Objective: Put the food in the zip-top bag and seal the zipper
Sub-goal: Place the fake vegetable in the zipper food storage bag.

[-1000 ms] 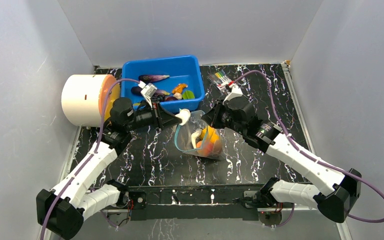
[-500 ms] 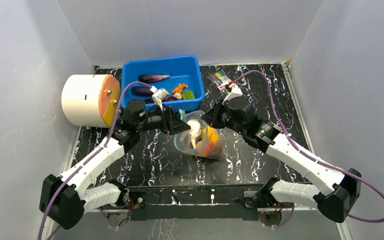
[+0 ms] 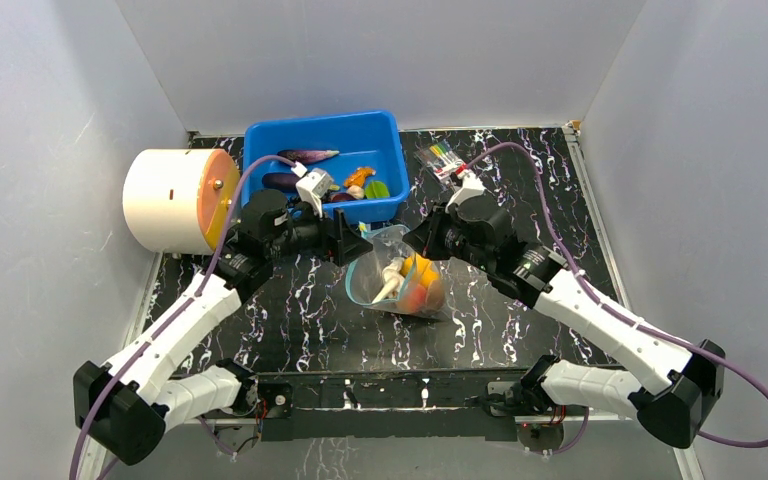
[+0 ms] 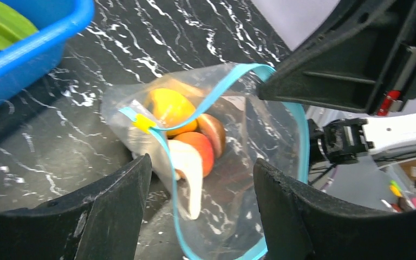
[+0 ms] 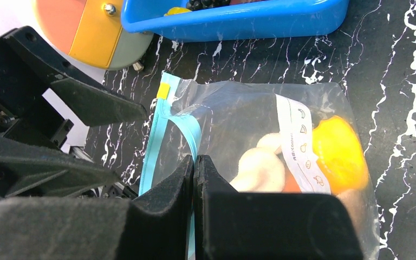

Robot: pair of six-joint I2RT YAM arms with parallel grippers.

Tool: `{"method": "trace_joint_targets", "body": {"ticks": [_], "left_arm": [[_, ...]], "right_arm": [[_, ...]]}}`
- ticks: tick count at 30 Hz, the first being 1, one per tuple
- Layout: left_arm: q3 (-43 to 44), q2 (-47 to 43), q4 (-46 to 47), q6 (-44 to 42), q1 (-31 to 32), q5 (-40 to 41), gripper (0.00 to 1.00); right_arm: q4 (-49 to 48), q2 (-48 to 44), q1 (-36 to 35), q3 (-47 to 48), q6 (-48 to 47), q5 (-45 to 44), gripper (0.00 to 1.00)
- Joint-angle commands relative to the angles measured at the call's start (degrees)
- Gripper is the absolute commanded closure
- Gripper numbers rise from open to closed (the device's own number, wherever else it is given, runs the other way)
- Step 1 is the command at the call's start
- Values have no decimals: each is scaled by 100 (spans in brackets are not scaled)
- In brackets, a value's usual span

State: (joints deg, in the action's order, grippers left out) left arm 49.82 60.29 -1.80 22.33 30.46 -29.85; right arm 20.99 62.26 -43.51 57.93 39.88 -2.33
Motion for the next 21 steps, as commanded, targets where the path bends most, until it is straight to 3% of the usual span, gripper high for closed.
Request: {"method": "trace_joint_targets", "body": {"ticks": [1,13,21], "left_arm": [[578,54,-784,-835,14,671,33],[1626,987,-1602,-2784,-3,3072,34],[2389,2163,-1535,-3631,-535,3210,37]], "right_arm": [[-217,-337,-12,-106,-222,-93,100],[271,-684,-9,167,-776,148,100],[609,-759,-17,376,-917,232,100]]}}
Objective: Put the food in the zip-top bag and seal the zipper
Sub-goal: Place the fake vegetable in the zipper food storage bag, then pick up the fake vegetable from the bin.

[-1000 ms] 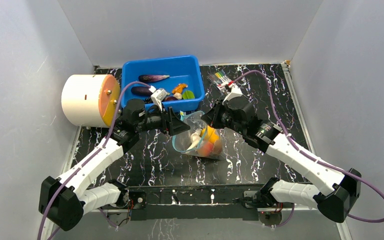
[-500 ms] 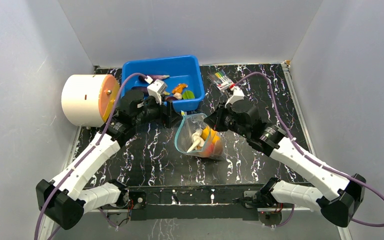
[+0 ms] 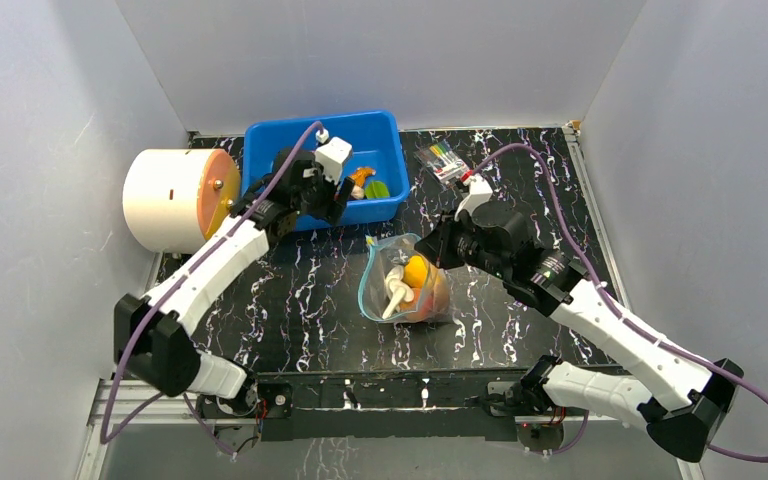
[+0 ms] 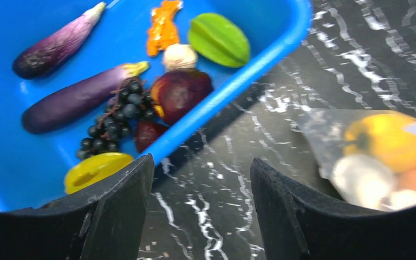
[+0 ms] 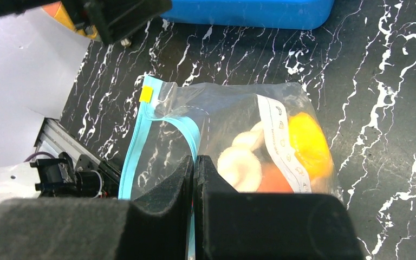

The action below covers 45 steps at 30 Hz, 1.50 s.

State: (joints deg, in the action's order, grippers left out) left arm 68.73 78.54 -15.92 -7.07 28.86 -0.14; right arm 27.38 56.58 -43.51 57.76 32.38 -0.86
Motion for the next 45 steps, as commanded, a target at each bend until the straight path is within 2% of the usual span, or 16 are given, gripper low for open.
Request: {"method": "trace_joint_targets", "body": {"ticks": [1,6,9,12,17,21,26,32,45], "left_arm": [[658,477,-134,-766,-533,155,38],[1273,1172,-83,-1038,-1112,-125,39],[1508,1614,87,-1416,-1189,347,38],[1623,1970,246,-2233,-1236,590,39],[2410,2812,-223,-3322,-1419,497,40],[3280,3520,-760,-3688,-1528,543,43],[3497,4011,-302,-4254,-1641,860,47],[3973,4615,-279,-4644,-1821,640,47],[4032,5261,354,-5084,-1839,337,43]], "right_arm": [[-4,-207,-13,428,-155,98,100],[286,-203,-17,708,-166,-59,100],[405,-187,-12,799,-190,-47,100],[515,-76,-17,968,-246,17,100],[383,60,-18,1021,-216,-46,100],[382,406,-17,1255,-375,22,100],[417,813,-17,1596,-510,158,100],[498,1122,-20,1853,-487,243,100],[514,1282,-21,1889,-417,178,100]]}}
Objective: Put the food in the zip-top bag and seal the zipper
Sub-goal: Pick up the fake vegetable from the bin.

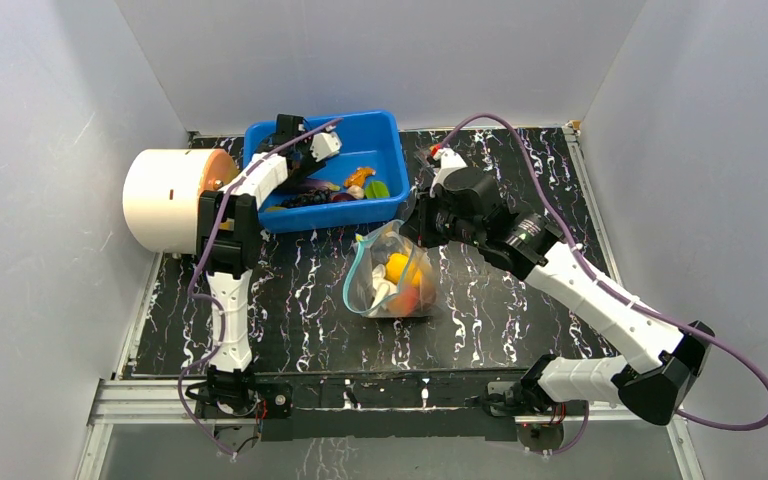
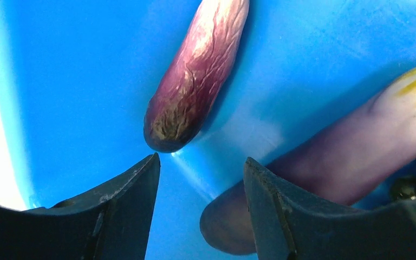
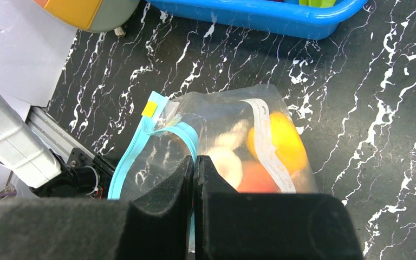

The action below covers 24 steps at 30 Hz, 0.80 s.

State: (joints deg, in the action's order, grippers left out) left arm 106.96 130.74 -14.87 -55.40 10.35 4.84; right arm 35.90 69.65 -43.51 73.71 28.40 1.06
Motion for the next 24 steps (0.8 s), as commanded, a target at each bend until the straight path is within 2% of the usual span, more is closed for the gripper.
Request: {"method": "trace_joint_targets", "body": {"ticks": [1,8,16,24], "left_arm": [[234,73,326,-274,10,-164,43],[252,199,845,-386,18,-253,45],[519,636,976,-527,17,-197,42],[419,925,1163,-565,19,-300,41]], "right_arm": [[-332,-15,-23,293,-19,-21,100],[-163,59,-23,403,-160,-149,100],[-126,72,-23,493,-182,-199,100],[-70,53,-19,430,-221,-240,100]]}}
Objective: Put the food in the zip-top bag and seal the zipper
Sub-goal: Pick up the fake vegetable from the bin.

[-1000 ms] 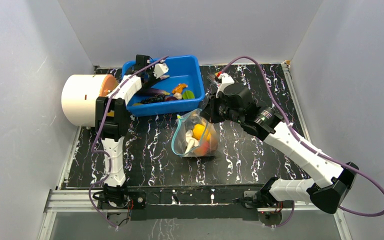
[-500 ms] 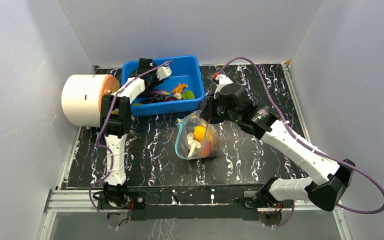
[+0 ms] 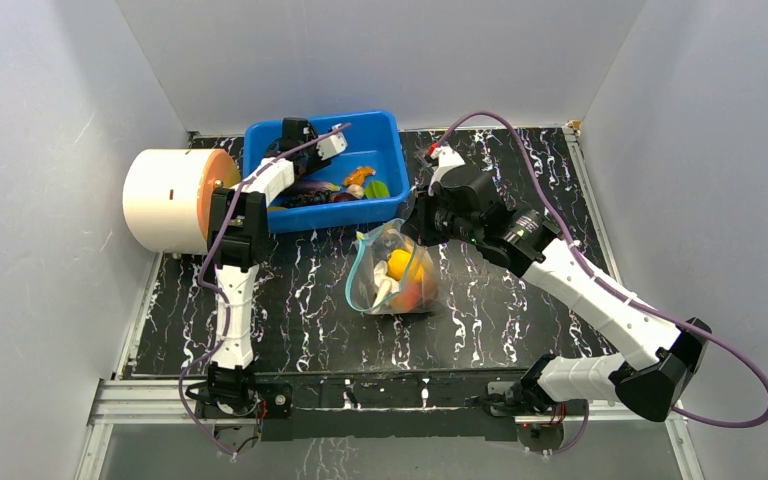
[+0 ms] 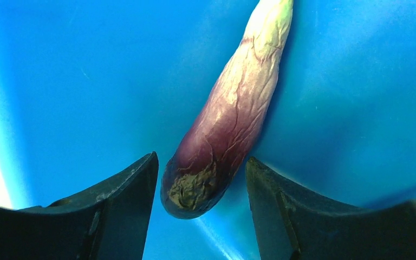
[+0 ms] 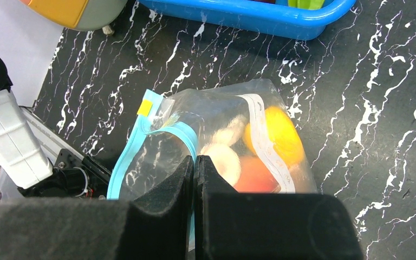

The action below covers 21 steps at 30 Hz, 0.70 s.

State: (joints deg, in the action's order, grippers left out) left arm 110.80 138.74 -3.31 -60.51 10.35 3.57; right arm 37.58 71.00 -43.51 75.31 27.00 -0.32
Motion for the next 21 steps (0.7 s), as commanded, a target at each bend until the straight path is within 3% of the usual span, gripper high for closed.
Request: {"method": "trace_joint_targets", "body": {"ticks": [1,7,12,21], "left_arm": [[27,153,26,-63,16,-173,41],[-423,13,511,-34,8,-226,50],[-766,-298,761,-44,17,-188,75],[-1536,-1377,812,191,128,-344,75]], "right_arm": [[-249,-94,-20,277,-74,-122,100],[-300,-29,-18,218,-18,-113,100],[-390,-119,-20,118,78,-110,100],[-600,-319,-22,-203,182,-102,100]]}}
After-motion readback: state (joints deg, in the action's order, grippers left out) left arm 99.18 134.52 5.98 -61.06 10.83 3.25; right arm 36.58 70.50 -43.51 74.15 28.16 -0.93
